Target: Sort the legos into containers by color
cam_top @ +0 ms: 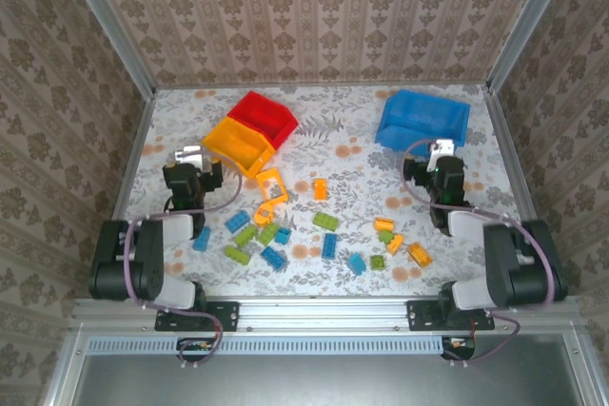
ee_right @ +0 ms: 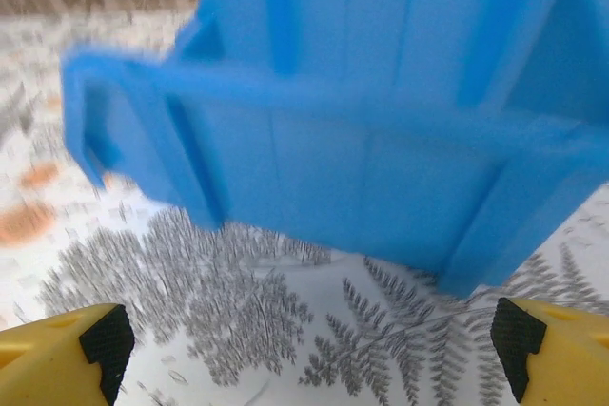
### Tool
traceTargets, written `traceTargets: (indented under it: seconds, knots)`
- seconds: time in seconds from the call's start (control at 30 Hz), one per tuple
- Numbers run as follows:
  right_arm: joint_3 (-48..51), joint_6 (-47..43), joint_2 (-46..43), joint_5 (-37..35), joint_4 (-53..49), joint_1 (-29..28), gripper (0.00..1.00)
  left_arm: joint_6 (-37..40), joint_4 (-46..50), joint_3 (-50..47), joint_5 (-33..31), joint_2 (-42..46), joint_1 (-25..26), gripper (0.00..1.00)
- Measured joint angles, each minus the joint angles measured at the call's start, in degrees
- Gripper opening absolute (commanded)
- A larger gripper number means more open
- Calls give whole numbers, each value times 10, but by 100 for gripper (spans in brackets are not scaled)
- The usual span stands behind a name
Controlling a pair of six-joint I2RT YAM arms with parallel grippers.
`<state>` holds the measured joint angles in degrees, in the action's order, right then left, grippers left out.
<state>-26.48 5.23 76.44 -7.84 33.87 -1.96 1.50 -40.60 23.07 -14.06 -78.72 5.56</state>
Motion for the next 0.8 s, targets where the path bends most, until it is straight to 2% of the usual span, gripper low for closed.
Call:
traceTargets:
  seconds: [0.07, 0.1, 0.17, 0.27, 0.33, 0.37, 0.5, 0.63, 0.8]
  knots:
    - [-56, 72, -71, -8, -89, 0, 100, -43, 83, 31, -31, 70, 24, 100]
    - [-90, 115, -105, -2, -127, 3, 100, -91, 168, 74, -40, 103, 27, 100]
    - [-134, 198, -157, 19, -153, 17, 100, -194, 324, 183, -48, 126, 13, 100]
    - [-180, 286, -184, 38, -226, 37, 99, -298, 457, 314, -4, 111, -28, 100]
    - [-229, 319, -165, 29, -316, 29, 89, -345, 530, 374, 23, 77, -40, 99]
    - [-257, 339, -148, 23, -365, 24, 86, -364, 561, 397, 37, 54, -37, 98]
    - [-316, 409, -94, 23, -504, 20, 85, -434, 667, 450, 97, -58, -11, 87]
    - [-332, 476, -35, 42, -559, 21, 88, -486, 744, 493, 144, -161, -2, 84]
    - [-358, 523, 26, 68, -580, 21, 88, -517, 776, 536, 172, -228, 2, 81]
